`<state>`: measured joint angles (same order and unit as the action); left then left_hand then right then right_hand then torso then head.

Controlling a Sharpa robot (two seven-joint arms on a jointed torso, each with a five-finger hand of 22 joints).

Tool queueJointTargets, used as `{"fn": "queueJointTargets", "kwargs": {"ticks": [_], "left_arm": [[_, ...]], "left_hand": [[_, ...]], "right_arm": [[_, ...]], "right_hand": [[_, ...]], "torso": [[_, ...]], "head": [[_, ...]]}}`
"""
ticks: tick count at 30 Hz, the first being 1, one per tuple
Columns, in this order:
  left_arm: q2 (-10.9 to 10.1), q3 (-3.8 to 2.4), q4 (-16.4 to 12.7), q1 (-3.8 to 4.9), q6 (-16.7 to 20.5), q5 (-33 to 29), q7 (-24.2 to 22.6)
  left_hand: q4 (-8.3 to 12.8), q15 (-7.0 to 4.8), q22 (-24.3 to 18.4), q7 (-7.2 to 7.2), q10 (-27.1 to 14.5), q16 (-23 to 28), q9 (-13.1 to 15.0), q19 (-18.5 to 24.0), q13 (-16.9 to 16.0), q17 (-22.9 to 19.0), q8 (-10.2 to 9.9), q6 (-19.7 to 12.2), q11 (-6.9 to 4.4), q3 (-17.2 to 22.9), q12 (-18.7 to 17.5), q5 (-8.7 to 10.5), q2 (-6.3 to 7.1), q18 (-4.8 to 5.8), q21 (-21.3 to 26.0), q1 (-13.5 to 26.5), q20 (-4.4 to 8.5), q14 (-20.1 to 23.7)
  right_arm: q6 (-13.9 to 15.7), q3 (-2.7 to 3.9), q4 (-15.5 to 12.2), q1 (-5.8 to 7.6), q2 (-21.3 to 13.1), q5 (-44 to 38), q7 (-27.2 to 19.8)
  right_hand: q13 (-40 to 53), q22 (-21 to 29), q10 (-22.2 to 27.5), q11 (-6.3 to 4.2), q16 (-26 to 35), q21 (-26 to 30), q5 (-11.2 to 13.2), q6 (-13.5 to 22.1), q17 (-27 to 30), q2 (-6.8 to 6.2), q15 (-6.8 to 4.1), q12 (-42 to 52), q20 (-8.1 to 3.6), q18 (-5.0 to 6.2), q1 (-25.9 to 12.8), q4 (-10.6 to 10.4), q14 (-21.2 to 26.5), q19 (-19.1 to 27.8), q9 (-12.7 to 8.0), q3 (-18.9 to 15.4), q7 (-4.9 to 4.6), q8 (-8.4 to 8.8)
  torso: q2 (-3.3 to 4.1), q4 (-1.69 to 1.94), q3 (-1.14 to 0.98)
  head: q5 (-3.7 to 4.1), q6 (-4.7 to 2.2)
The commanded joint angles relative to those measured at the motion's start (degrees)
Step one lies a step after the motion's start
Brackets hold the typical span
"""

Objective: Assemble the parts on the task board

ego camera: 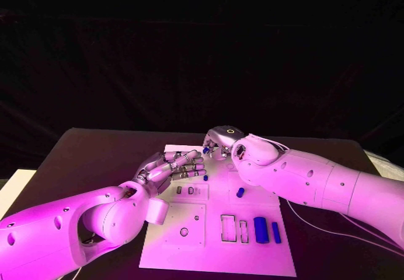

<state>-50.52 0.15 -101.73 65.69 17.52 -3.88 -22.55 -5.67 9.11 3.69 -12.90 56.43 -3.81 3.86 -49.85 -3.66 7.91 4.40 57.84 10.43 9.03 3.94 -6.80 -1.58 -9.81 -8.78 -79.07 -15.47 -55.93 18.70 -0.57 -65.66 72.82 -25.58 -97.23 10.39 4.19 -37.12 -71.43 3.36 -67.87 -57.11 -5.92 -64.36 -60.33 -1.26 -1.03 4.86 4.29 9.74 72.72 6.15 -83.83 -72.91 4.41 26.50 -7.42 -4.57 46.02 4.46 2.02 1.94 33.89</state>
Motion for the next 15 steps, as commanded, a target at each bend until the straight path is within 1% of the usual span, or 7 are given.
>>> {"fn": "queueJointTargets", "kwargs": {"ticks": [1, 4, 7, 9, 11, 14, 15], "left_arm": [[0.05, -0.04, -0.19, 0.07, -0.63, -0.05, -0.48], [0.05, -0.04, -0.17, 0.07, -0.62, -0.05, -0.46], [0.05, -0.04, -0.10, 0.07, -0.58, -0.05, -0.40], [0.08, -0.04, -0.02, 0.07, -0.54, -0.06, -0.36], [0.12, -0.04, 0.05, 0.07, -0.53, -0.06, -0.34], [0.16, -0.04, 0.13, 0.07, -0.49, -0.06, -0.32], [0.17, -0.04, 0.16, 0.07, -0.48, -0.06, -0.33]], "left_hand": [[0.18, 0.15, 0.08, -0.10, 0.07, 0.23, -0.05, -0.08, 0.09, -0.06, -0.40, 0.14, 0.36, 0.05, -0.26, -0.24, -0.24, -0.76, 0.10, 0.29, -0.06, 0.32], [0.18, 0.15, 0.08, -0.10, 0.07, 0.23, -0.05, -0.08, 0.09, -0.06, -0.40, 0.14, 0.36, 0.05, -0.26, -0.24, -0.24, -0.76, 0.10, 0.29, -0.06, 0.32], [0.20, 0.16, 0.09, -0.12, 0.05, 0.23, -0.06, -0.12, 0.09, -0.11, -0.42, 0.12, 0.37, 0.07, -0.27, -0.24, -0.23, -0.76, 0.09, 0.29, -0.06, 0.33], [0.21, 0.16, 0.10, -0.14, 0.04, 0.23, -0.06, -0.14, 0.10, -0.13, -0.43, 0.11, 0.38, 0.07, -0.28, -0.24, -0.23, -0.76, 0.08, 0.30, -0.06, 0.33], [0.21, 0.16, 0.10, -0.15, 0.03, 0.23, -0.06, -0.14, 0.10, -0.13, -0.44, 0.10, 0.39, 0.07, -0.28, -0.24, -0.23, -0.76, 0.08, 0.30, -0.06, 0.33], [0.21, 0.16, 0.10, -0.15, 0.03, 0.23, -0.06, -0.14, 0.10, -0.13, -0.44, 0.10, 0.39, 0.07, -0.28, -0.24, -0.23, -0.76, 0.08, 0.30, -0.06, 0.33], [0.21, 0.17, 0.10, -0.18, 0.01, 0.23, -0.07, -0.16, 0.10, -0.17, -0.46, 0.08, 0.40, 0.08, -0.30, -0.24, -0.22, -0.76, 0.09, 0.31, -0.07, 0.34]], "right_arm": [[-1.91, 0.00, 0.11, -0.04, 0.28, -0.90, 0.61], [-1.76, -0.01, 0.28, -0.04, 0.36, -0.90, 0.60], [-1.37, -0.02, 0.56, -0.04, 0.38, -0.75, 0.46], [-0.83, -0.03, 0.69, -0.04, 0.36, -0.66, 0.36], [-0.18, -0.03, 0.59, -0.04, 0.25, -0.62, 0.28], [0.96, -0.04, 0.25, -0.04, 0.01, -0.56, 0.10], [1.56, -0.04, -0.02, -0.06, -0.18, -0.51, -0.01]], "right_hand": [[-0.04, -0.07, -0.07, 0.24, -0.32, -0.38, 0.34, -0.05, 0.08, -0.13, -0.29, -0.15, -0.01, -0.62, -0.33, -0.33, -1.85, 0.42, 0.04, 0.26, -0.23, 0.06], [-0.16, -0.09, 0.50, 0.46, -0.36, -0.50, 0.43, 0.51, 0.08, -0.43, -0.14, -0.50, 0.08, -0.63, -0.45, -0.48, -1.80, 0.63, -0.08, 0.44, -0.47, 0.41], [-0.51, 1.04, 2.94, 1.21, 0.43, 0.11, 0.40, 2.19, 1.15, -1.25, 0.48, -1.34, 0.47, -0.50, -0.78, -0.75, -1.43, 1.52, -0.43, 0.74, -1.26, 1.03], [-0.68, 3.90, 6.20, 2.03, 2.17, 1.99, 0.40, 3.97, 3.30, -2.06, 1.15, -1.43, 1.08, -0.10, -0.99, -0.90, -0.74, 3.18, -0.67, 1.03, -1.93, 1.11], [-0.66, 7.27, 9.26, 2.74, 3.97, 4.30, 0.35, 6.16, 5.47, -2.76, 1.78, -1.35, 1.58, 0.56, -0.83, -0.84, -0.09, 5.12, -0.77, 1.34, -2.40, 1.10], [-0.60, 8.42, 13.07, 3.44, 8.07, 5.52, 0.37, 10.15, 10.15, -3.54, 2.36, -1.12, 2.01, 0.84, -0.40, -0.73, 1.37, 6.48, -0.75, 1.27, -2.91, 1.11], [-0.58, 8.60, 13.93, 3.50, 9.14, 5.77, 0.37, 10.88, 11.35, -3.76, 2.39, -1.07, 2.07, 0.87, -0.22, -0.67, 1.67, 6.67, -0.72, 1.08, -2.89, 1.07]], "torso": [[0.01, 0.04, 0.03], [0.01, 0.04, 0.05], [0.04, 0.03, 0.05], [0.03, 0.01, 0.05], [0.07, 0.04, 0.04], [0.09, 0.04, 0.03], [0.09, 0.02, 0.01]], "head": [[-0.02, 0.07], [-0.02, 0.10], [-0.02, 0.14], [-0.06, 0.22], [0.03, 0.22], [0.09, 0.25], [0.07, 0.24]]}}
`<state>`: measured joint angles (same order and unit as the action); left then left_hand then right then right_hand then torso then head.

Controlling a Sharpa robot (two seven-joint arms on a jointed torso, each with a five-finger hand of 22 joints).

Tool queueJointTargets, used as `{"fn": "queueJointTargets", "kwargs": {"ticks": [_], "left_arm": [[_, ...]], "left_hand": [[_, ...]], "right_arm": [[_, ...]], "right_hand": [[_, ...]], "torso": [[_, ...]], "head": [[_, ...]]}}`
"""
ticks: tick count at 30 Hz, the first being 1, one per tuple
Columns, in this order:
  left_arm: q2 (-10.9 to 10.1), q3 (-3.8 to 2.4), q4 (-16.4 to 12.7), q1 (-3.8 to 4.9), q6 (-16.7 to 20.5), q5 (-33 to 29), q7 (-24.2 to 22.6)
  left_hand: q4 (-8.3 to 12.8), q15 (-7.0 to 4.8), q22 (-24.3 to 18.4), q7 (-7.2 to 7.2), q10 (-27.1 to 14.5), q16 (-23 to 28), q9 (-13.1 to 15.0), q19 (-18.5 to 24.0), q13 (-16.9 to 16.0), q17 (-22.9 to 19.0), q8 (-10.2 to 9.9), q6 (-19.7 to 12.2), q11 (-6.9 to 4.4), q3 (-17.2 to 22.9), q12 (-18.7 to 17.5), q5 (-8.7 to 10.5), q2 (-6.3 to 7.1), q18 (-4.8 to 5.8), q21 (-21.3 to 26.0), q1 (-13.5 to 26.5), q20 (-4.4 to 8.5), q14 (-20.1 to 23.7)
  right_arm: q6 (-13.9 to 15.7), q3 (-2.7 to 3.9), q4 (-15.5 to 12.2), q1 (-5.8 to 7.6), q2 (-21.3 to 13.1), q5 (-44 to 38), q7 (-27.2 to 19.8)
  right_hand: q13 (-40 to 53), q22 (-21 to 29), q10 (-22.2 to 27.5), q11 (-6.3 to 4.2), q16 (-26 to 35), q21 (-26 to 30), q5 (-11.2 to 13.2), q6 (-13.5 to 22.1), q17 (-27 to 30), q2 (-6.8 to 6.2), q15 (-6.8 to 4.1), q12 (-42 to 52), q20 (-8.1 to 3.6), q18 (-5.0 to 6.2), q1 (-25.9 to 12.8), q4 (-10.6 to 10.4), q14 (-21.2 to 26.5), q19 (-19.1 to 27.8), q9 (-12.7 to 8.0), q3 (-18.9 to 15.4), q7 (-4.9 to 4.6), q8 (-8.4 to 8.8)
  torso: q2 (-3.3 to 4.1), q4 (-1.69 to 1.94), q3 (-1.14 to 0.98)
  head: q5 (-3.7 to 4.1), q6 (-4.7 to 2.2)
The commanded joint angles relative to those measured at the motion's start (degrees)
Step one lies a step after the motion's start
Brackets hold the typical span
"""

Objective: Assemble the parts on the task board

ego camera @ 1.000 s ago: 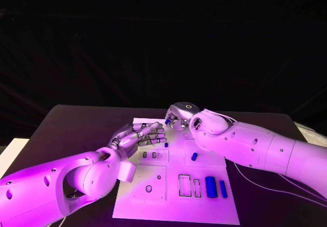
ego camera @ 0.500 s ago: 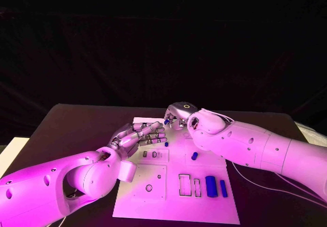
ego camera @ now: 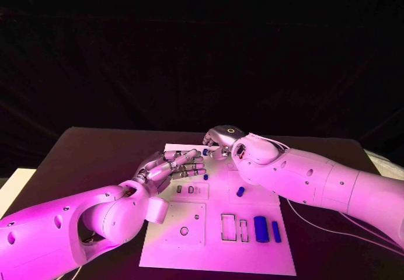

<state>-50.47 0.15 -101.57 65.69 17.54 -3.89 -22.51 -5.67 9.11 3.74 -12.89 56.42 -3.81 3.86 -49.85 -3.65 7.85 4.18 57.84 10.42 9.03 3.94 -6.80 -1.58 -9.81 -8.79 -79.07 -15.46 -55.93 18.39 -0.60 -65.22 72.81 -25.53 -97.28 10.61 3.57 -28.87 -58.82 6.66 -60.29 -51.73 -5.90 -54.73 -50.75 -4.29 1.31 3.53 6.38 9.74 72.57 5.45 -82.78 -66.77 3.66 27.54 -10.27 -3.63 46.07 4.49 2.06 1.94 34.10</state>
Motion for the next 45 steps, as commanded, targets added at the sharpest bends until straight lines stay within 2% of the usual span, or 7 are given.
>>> {"fn": "queueJointTargets", "kwargs": {"ticks": [1, 11, 19, 24, 30, 38, 45], "left_arm": [[0.13, -0.04, 0.03, 0.07, -0.50, -0.06, -0.38], [-0.58, -0.04, 0.97, 0.07, -1.11, -0.07, -0.75], [-2.89, -0.47, 2.01, 0.29, -0.96, -0.07, -1.53], [-4.24, -1.11, 2.62, 1.35, -1.36, -0.07, -1.82], [-5.34, -1.33, 4.58, 2.82, -1.58, -0.07, -1.90], [-6.16, -1.39, 6.28, 3.27, -1.10, -0.07, -2.07], [-6.40, -1.39, 6.97, 3.40, -0.56, -0.07, -2.34]], "left_hand": [[0.21, 0.17, 0.06, -0.20, 0.00, 0.23, -0.08, -0.17, 0.09, -0.13, -0.24, 0.07, 0.42, 0.08, -0.30, -0.24, -0.21, -0.76, 0.10, 0.32, -0.07, 0.35], [0.32, 0.05, 0.13, -0.29, 0.17, -0.03, -0.06, -0.54, 0.05, -0.32, -0.28, 0.11, 0.42, 0.29, -0.21, -0.24, -0.33, -0.79, -0.03, 0.31, -0.01, -0.21], [0.67, -0.42, 0.33, -0.18, 1.25, -0.69, -0.03, -1.88, -0.08, -0.67, -0.29, 0.36, 0.13, 0.88, 0.09, -0.25, -0.35, -0.83, -0.63, 0.26, 0.42, -2.04], [0.75, -0.50, 0.35, -0.17, 1.46, -0.79, -0.03, -2.08, -0.10, -0.72, -0.31, 0.35, 0.07, 1.00, 0.15, -0.26, -0.33, -0.82, -0.73, 0.24, 0.50, -2.32], [0.86, -0.53, 0.35, -0.28, 1.58, -0.83, -0.08, -2.17, -0.10, -0.78, -0.43, 0.13, 0.08, 1.05, 0.16, -0.23, -0.15, -0.80, -0.78, 0.23, 0.56, -2.47], [1.08, -0.19, 0.21, -0.75, 0.85, -0.56, -0.16, -1.64, 0.00, -1.19, -0.60, -0.81, 0.50, 1.23, -0.23, -0.22, 0.27, -0.62, -0.49, 0.32, 0.44, -1.81], [1.21, 0.00, 0.16, -0.94, 0.26, -0.41, -0.17, -1.26, 0.02, -1.45, -0.61, -1.37, 0.71, 1.34, -0.33, -0.21, 0.48, -0.58, -0.31, 0.41, 0.29, -1.32]], "right_arm": [[2.38, 0.00, -0.79, -0.06, -0.45, -0.42, -0.33], [5.50, 0.42, -10.19, -0.10, -8.96, 3.78, -0.50], [0.44, 0.94, -16.97, 1.15, -18.87, 11.99, 1.26], [-2.79, 0.98, -17.11, 1.52, -21.53, 16.33, 1.77], [-5.69, 0.96, -15.57, 1.64, -22.25, 18.03, 2.68], [-8.39, 0.82, -13.11, 1.63, -20.90, 19.28, 3.75], [-8.52, 0.62, -11.15, 1.37, -18.67, 18.14, 3.71]], "right_hand": [[0.06, 0.48, 1.80, 0.22, 2.06, 0.54, 0.31, 1.72, 2.29, -0.85, 0.07, 0.35, 0.02, 0.88, 0.04, 0.05, 0.70, 0.61, 0.05, -0.11, -0.10, 0.12], [0.95, 0.24, -5.70, -0.97, -2.45, -0.42, -1.52, -1.66, -3.03, -0.72, -0.88, 4.91, -0.39, 0.89, -0.02, -0.88, -1.70, -1.00, 0.67, 0.35, 0.22, -0.92], [7.00, -12.09, -18.18, -4.14, -10.64, -9.48, -3.08, -3.26, -12.52, -2.89, -3.36, 14.11, -2.37, -1.09, -2.26, -3.39, -3.80, -6.58, 0.64, -3.31, 2.27, -1.03], [14.03, -15.35, -17.01, -4.61, -12.80, -12.05, -4.25, -2.76, -14.82, -3.17, -3.59, 20.58, -2.93, -1.65, -1.94, -5.11, -3.92, -7.53, 0.45, -6.09, 2.40, -0.76], [26.40, -18.85, -11.41, -4.28, -15.29, -14.83, -5.97, -1.27, -17.47, -3.34, -3.57, 31.30, -2.56, -2.21, -0.70, -7.55, -4.01, -7.98, 0.42, -10.04, 2.21, -0.64], [32.88, -19.87, -9.87, -3.85, -16.33, -15.75, -6.33, 0.12, -18.59, -3.09, -3.13, 36.45, -2.41, -2.22, -0.07, -9.17, -4.05, -7.85, 0.36, -11.72, 2.11, -0.47], [35.66, -20.54, -9.61, -3.71, -16.87, -16.30, -6.77, 0.91, -19.20, -2.90, -2.99, 38.60, -2.26, -2.31, 0.62, -9.70, -4.10, -7.89, 0.35, -12.33, 1.94, -0.42]], "torso": [[0.04, -0.01, -0.05], [-0.28, -0.33, -0.22], [-0.78, -1.23, -0.69], [-1.09, -1.58, -0.96], [-1.23, -1.57, -1.19], [-1.10, -1.34, -0.92], [-1.08, -1.38, -0.94]], "head": [[0.08, 0.03], [-0.13, -0.11], [-0.40, 0.37], [-0.73, 0.41], [-0.66, 0.55], [-0.41, 0.59], [-0.50, 0.83]]}}
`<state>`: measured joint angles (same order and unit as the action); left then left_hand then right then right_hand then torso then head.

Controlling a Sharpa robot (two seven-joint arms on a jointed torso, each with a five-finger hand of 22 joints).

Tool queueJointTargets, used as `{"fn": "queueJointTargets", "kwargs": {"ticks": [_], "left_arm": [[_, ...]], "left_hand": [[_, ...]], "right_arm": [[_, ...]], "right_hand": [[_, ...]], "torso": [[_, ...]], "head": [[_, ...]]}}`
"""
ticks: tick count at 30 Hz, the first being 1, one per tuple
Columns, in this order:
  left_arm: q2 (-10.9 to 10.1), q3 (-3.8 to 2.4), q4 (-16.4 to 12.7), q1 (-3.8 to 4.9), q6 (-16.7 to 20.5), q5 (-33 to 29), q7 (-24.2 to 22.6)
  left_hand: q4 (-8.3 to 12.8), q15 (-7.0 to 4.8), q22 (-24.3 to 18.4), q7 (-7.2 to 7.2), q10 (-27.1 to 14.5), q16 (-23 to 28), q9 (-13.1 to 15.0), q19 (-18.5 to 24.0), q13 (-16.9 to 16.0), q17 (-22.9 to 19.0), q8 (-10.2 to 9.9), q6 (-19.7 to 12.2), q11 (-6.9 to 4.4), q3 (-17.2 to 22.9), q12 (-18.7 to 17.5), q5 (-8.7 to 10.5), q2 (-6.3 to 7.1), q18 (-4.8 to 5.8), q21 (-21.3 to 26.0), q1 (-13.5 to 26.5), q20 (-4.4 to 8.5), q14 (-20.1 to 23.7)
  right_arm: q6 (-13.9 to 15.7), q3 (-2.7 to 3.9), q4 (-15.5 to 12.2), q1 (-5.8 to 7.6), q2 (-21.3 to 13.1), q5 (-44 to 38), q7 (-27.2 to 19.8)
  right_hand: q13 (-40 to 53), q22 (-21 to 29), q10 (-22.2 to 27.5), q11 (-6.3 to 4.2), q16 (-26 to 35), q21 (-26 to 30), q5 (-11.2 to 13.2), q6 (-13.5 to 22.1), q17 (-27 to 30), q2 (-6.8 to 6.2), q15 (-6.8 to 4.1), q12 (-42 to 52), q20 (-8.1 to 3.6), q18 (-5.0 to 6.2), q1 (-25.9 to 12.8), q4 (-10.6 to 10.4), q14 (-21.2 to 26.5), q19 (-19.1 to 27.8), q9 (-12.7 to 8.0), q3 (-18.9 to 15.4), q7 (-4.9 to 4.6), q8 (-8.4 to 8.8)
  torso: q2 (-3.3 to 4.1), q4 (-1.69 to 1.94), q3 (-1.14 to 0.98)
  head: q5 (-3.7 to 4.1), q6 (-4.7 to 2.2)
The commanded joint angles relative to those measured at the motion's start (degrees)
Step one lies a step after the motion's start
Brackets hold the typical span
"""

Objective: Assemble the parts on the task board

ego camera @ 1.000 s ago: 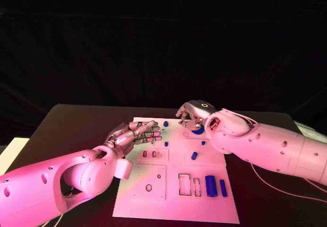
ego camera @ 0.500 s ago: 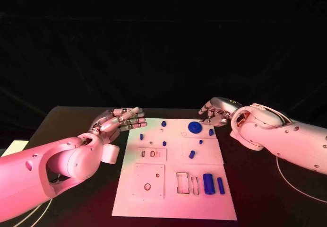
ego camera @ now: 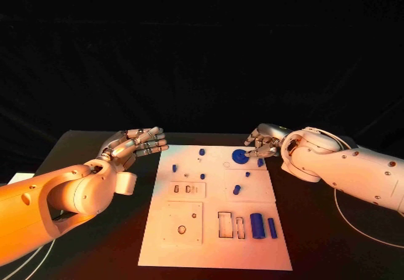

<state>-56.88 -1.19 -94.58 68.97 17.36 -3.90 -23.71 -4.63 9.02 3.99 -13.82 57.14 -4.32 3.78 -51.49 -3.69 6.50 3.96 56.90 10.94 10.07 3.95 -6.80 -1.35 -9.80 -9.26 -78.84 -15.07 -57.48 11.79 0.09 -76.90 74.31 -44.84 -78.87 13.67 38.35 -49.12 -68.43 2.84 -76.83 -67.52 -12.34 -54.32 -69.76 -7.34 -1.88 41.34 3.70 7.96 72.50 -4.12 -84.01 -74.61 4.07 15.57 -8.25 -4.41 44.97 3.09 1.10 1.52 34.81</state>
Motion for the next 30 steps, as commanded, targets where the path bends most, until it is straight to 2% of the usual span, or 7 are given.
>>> {"fn": "queueJointTargets", "kwargs": {"ticks": [1, 13, 22, 30], "left_arm": [[0.02, -0.06, -0.04, 0.12, -0.40, -0.05, -1.15], [0.27, -0.06, -0.46, 0.14, -0.41, -0.05, -0.77], [0.33, -0.06, -0.64, 0.14, 0.06, -0.05, -0.79], [0.38, -0.05, -0.69, 0.14, -0.02, -0.05, -0.78]], "left_hand": [[0.17, 0.09, -0.09, -0.02, -0.46, 0.10, -0.09, 0.39, 0.06, -0.09, -0.39, -0.43, 0.19, 0.30, -0.33, -0.21, 0.25, -0.59, 0.16, 0.18, -0.11, 0.23], [0.17, 0.15, -0.10, -0.11, -0.65, 0.13, -0.08, 0.51, 0.06, -0.17, -0.38, -0.59, 0.27, 0.30, -0.34, -0.20, 0.33, -0.59, 0.22, 0.27, -0.16, 0.36], [0.18, 0.17, -0.11, -0.14, -0.71, 0.13, -0.08, 0.55, 0.05, -0.20, -0.37, -0.65, 0.29, 0.31, -0.33, -0.20, 0.35, -0.59, 0.24, 0.30, -0.18, 0.40], [0.18, 0.17, -0.10, -0.15, -0.72, 0.12, -0.08, 0.56, 0.05, -0.21, -0.37, -0.66, 0.30, 0.31, -0.32, -0.20, 0.36, -0.59, 0.24, 0.30, -0.18, 0.41]], "right_arm": [[-1.94, -0.11, 0.74, -0.17, 0.94, -0.53, 0.65], [-2.36, -0.37, 2.52, -0.82, 3.62, -2.83, 0.84], [-3.66, -0.42, 3.22, -1.13, 4.10, -4.36, 1.68], [-3.84, -0.43, 3.68, -1.19, 4.28, -5.28, 2.61]], "right_hand": [[1.51, -0.56, -0.13, 0.13, -0.46, -0.68, -0.37, 0.53, -0.34, 0.18, 0.22, 1.35, 0.43, -0.57, 0.79, -0.20, -2.89, -0.13, -0.05, -0.44, -0.10, 0.32], [4.50, -1.23, -0.53, 0.17, -1.09, -1.22, -0.47, 0.50, -1.11, 0.41, 0.27, 3.92, 0.51, -0.66, 1.48, -0.41, -3.00, -0.26, 0.05, -0.73, -0.13, 0.06], [7.67, -1.84, -1.33, 0.15, -1.51, -1.68, -0.47, 0.23, -1.60, 0.62, 0.27, 6.82, 0.53, -0.74, 2.02, -0.51, -3.05, -0.37, 0.14, -0.93, -0.10, -0.25], [11.65, -2.89, -2.63, 0.15, -2.19, -2.41, -0.39, 0.15, -2.48, 0.85, 0.28, 10.58, 0.55, -0.91, 2.45, -0.62, -3.17, -0.67, 0.16, -1.15, -0.10, -0.43]], "torso": [[0.02, 0.00, 0.03], [0.00, 0.02, 0.01], [0.00, -0.04, -0.03], [0.01, 0.02, -0.05]], "head": [[-0.10, 0.18], [-0.27, 0.46], [-0.24, 0.85], [-0.29, 0.92]]}}
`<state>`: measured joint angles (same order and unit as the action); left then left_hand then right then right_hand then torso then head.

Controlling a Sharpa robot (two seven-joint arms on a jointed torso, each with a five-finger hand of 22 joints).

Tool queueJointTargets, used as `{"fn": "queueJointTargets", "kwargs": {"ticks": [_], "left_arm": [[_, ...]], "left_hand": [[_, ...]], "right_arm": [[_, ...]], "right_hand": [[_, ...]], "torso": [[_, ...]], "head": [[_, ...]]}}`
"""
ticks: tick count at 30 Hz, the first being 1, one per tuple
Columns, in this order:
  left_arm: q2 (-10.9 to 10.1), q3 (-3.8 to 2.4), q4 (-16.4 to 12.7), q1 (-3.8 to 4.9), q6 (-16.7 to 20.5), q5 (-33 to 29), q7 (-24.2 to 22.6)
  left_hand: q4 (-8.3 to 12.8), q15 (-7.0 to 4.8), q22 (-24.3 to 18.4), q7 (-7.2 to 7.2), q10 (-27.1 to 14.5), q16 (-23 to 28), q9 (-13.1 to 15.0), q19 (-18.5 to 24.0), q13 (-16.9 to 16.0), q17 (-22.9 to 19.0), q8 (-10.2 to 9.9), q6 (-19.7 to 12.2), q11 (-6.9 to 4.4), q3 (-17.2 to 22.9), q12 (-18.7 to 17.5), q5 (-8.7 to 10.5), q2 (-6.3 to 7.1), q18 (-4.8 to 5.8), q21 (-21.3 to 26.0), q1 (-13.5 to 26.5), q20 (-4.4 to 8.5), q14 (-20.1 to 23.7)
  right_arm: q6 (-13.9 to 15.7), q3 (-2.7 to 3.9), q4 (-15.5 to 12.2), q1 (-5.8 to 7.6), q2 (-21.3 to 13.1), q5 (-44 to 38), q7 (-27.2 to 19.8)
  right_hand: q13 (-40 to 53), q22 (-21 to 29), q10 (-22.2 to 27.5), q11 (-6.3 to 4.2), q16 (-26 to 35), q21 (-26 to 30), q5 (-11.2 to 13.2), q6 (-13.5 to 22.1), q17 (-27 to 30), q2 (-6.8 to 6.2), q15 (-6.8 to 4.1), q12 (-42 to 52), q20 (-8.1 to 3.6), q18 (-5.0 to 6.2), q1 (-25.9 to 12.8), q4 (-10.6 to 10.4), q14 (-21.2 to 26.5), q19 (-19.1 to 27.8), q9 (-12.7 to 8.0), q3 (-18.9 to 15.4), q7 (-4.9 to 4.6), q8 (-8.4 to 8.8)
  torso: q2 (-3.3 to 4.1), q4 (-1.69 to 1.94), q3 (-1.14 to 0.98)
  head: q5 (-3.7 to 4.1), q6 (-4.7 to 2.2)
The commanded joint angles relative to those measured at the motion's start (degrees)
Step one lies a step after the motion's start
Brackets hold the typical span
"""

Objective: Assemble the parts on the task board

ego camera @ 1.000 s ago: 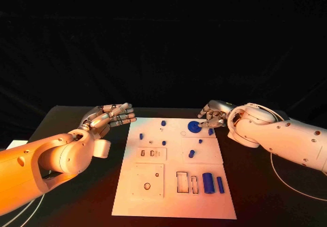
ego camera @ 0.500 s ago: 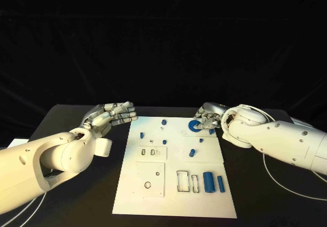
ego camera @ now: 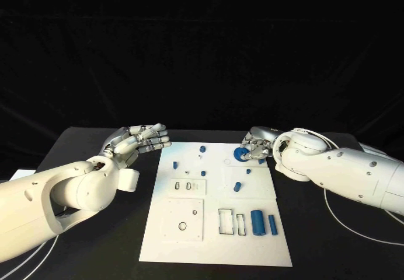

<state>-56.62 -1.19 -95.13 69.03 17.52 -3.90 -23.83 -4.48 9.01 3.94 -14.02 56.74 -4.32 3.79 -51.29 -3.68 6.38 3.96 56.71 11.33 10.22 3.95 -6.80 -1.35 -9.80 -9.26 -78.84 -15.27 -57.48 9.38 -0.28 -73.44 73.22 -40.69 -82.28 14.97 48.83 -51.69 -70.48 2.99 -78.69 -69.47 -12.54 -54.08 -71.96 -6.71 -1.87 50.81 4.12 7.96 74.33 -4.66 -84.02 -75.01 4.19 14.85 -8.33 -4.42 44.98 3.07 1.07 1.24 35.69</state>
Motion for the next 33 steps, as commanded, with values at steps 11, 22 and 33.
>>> {"fn": "queueJointTargets", "kwargs": {"ticks": [11, 22, 33], "left_arm": [[0.18, -0.05, -0.02, 0.08, -0.44, -0.05, -0.58], [0.26, -0.05, 0.12, 0.08, -0.63, -0.05, -0.58], [0.38, -0.05, 0.27, 0.08, -0.77, -0.05, -0.54]], "left_hand": [[0.04, 0.17, -0.05, 0.06, -0.34, 0.10, -0.08, 0.36, 0.03, -0.10, -0.36, -0.48, -0.09, 0.18, -0.31, -0.20, 0.36, -0.60, 0.24, 0.30, 0.01, 0.39], [0.05, 0.16, -0.04, 0.07, -0.34, 0.07, -0.07, 0.35, 0.03, -0.11, -0.34, -0.48, -0.10, 0.20, -0.29, -0.21, 0.35, -0.61, 0.23, 0.29, 0.01, 0.35], [0.08, 0.13, -0.03, 0.12, -0.31, -0.01, -0.05, 0.33, 0.01, -0.11, -0.29, -0.46, -0.13, 0.27, -0.24, -0.22, 0.31, -0.63, 0.21, 0.26, 0.01, 0.25]], "right_arm": [[-1.50, -0.06, 0.43, -0.21, 0.32, -2.42, 1.39], [2.28, -0.06, -0.48, -0.66, 0.50, -7.59, 0.50], [9.84, -0.02, -4.40, -0.80, 0.73, -9.38, -0.78]], "right_hand": [[3.93, -1.05, -1.14, -0.01, -0.87, -1.01, -0.14, -0.32, -0.93, 0.37, 0.28, 3.62, 0.15, -1.02, 1.41, 0.14, -3.24, -0.44, 0.09, -0.47, -0.02, -0.66], [13.05, -4.70, -4.93, -1.22, -2.64, -3.36, 4.28, -6.60, -3.43, 2.78, -0.56, 12.31, -0.42, -1.57, 5.67, 2.96, -3.57, -1.68, 1.37, 2.81, 1.44, -4.34], [16.50, -7.65, -6.70, -1.84, -3.29, -5.24, 3.19, -8.05, -4.28, 3.21, -1.16, 15.37, -1.11, -2.12, 3.55, 2.45, -3.70, -3.04, 1.81, 4.10, 2.19, -4.89]], "torso": [[0.02, 0.01, -0.02], [-0.01, 0.02, 0.00], [0.01, 0.11, -0.01]], "head": [[-0.11, 0.18], [-0.01, 0.30], [0.04, 0.21]]}}
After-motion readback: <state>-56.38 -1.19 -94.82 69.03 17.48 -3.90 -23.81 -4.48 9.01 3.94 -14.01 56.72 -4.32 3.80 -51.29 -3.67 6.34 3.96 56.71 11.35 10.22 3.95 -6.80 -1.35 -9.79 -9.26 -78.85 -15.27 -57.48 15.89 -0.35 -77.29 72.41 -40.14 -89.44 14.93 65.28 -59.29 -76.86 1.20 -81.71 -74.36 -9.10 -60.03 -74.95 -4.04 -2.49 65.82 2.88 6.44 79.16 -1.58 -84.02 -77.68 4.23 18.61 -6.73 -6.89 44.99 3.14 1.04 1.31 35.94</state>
